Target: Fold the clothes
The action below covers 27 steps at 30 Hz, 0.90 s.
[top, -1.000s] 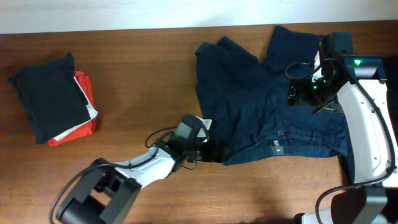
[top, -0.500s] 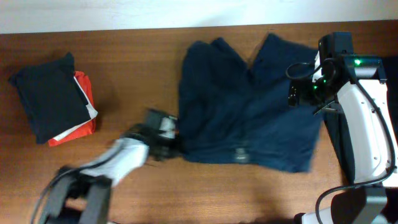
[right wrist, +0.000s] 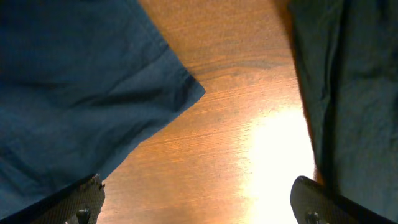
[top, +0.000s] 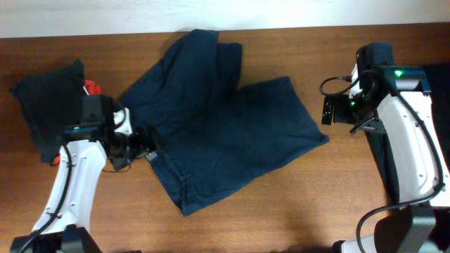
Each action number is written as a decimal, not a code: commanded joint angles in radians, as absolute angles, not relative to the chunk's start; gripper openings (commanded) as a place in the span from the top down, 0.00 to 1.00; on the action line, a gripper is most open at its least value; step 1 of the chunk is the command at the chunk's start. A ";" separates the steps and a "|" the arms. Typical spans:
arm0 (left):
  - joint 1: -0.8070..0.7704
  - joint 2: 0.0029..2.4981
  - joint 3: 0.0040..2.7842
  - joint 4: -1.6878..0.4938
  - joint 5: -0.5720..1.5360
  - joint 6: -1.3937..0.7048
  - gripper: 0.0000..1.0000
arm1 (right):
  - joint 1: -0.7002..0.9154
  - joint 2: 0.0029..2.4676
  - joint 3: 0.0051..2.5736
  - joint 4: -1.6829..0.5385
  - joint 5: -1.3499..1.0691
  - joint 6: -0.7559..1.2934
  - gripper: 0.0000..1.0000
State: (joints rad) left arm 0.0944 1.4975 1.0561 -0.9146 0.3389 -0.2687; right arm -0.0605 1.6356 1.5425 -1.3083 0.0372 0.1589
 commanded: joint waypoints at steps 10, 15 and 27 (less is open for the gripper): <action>-0.268 1.503 0.694 -0.627 0.512 -0.544 0.20 | -0.067 1.630 1.138 -0.872 -0.025 0.336 0.01; -0.308 1.533 0.674 -0.550 0.501 -0.591 0.40 | -0.067 1.630 0.983 -0.677 -0.034 0.335 0.01; -0.172 1.532 0.688 -0.816 0.372 -0.426 1.00 | -0.066 1.734 0.958 -0.580 -0.194 0.342 0.47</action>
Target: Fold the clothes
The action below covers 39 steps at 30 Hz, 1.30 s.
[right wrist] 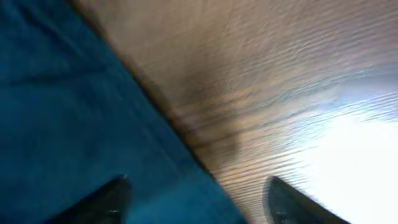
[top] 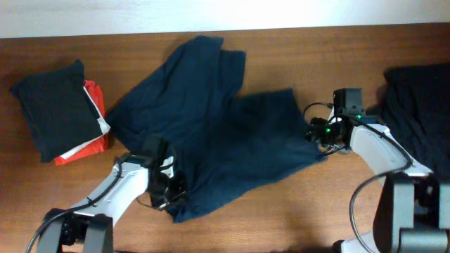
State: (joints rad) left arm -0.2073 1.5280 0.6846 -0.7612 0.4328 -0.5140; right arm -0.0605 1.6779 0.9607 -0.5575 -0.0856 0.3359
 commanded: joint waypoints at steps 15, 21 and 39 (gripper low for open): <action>0.160 1.531 0.854 -0.974 0.134 -0.390 1.00 | -0.065 1.676 1.176 -0.909 -0.224 0.197 0.25; 0.160 1.531 0.854 -0.973 0.134 -0.391 1.00 | 0.036 1.723 1.282 -0.557 -0.370 0.138 0.28; 0.160 1.531 0.854 -0.959 0.134 -0.390 1.00 | 0.259 2.241 1.284 0.258 -0.260 0.538 0.48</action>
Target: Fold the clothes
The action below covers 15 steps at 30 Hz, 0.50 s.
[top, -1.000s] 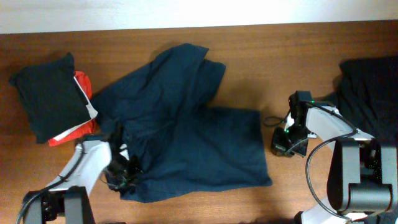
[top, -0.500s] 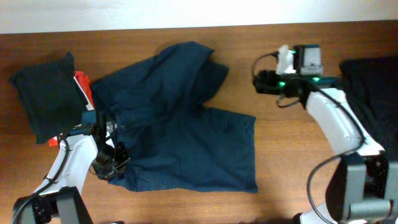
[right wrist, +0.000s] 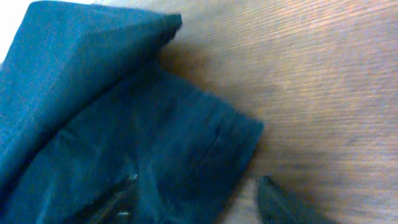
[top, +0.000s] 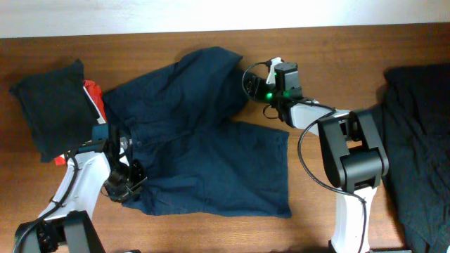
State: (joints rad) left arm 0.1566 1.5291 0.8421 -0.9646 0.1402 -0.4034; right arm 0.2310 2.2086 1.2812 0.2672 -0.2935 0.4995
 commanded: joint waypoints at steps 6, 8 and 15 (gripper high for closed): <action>0.160 1.531 0.854 -0.959 0.133 -0.390 0.99 | 0.237 2.212 1.295 0.193 -0.243 0.581 0.96; 0.160 1.531 0.854 -0.959 0.133 -0.390 0.99 | 0.175 2.095 1.316 0.033 -0.276 0.577 0.96; 0.160 1.531 0.854 -0.952 0.133 -0.390 0.99 | 0.084 1.842 1.323 -0.747 -0.160 0.577 0.62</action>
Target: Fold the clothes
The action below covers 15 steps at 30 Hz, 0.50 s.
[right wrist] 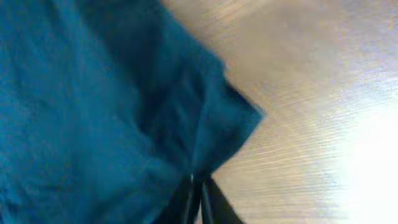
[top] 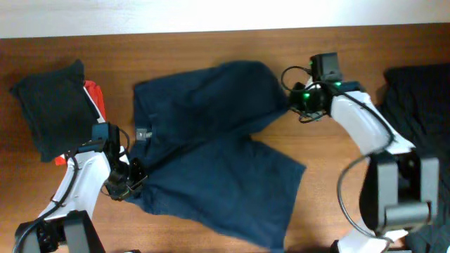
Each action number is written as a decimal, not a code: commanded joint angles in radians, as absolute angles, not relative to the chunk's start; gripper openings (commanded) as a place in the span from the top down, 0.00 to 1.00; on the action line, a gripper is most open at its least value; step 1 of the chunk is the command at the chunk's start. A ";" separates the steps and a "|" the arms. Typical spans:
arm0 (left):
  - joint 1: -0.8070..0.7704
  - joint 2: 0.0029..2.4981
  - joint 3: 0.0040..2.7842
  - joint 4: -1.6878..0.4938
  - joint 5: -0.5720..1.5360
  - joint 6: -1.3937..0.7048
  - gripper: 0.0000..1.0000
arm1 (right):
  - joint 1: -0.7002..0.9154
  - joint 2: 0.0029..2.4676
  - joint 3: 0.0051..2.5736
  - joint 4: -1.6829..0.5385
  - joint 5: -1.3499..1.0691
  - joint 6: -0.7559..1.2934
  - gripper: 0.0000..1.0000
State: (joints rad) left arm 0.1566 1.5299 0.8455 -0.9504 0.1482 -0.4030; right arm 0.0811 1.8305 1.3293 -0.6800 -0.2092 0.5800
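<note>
Dark blue shorts (top: 211, 147) lie spread over the middle of the wooden table (top: 337, 190), waistband to the left and both legs pointing right. My right gripper (top: 301, 104) is at the upper leg's hem, and in the right wrist view the right gripper (right wrist: 199, 186) is shut on a fold of blue fabric (right wrist: 124, 93). My left gripper (top: 121, 187) sits low on the shorts' lower left corner and appears shut on the cloth there.
A folded black garment (top: 46, 105) lies at the far left on top of a red and white one (top: 95, 98). A pile of dark clothes (top: 422, 91) lies at the right edge. The table's back edge (top: 225, 31) runs along the top.
My right gripper, open at the upper leg's hem near the top centre, is now shut on that hem and further right. The upper leg is stretched out to the right. The left arm has not moved.
The shorts lay crumpled on a slant, my left gripper at their left edge and my right gripper open off to the right. Then both grippers were at the shorts' lower left and right edges. Then the shorts lay flatter, and now the upper leg is held out.
</note>
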 commanded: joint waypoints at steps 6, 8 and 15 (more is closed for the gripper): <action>0.160 1.531 0.854 -0.952 0.133 -0.390 1.00 | 0.067 1.844 1.324 -0.768 -0.157 0.482 0.40; 0.160 1.531 0.854 -0.952 0.133 -0.390 0.99 | 0.064 1.845 1.324 -0.625 -0.248 0.356 0.40; 0.160 1.531 0.854 -0.924 0.133 -0.388 0.91 | 0.045 1.817 1.324 -0.979 -0.099 0.384 0.51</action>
State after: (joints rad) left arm 0.1566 1.5299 0.8455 -0.9333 0.1432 -0.3996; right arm 0.0685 1.8400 1.3239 -0.9051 -0.2279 0.3634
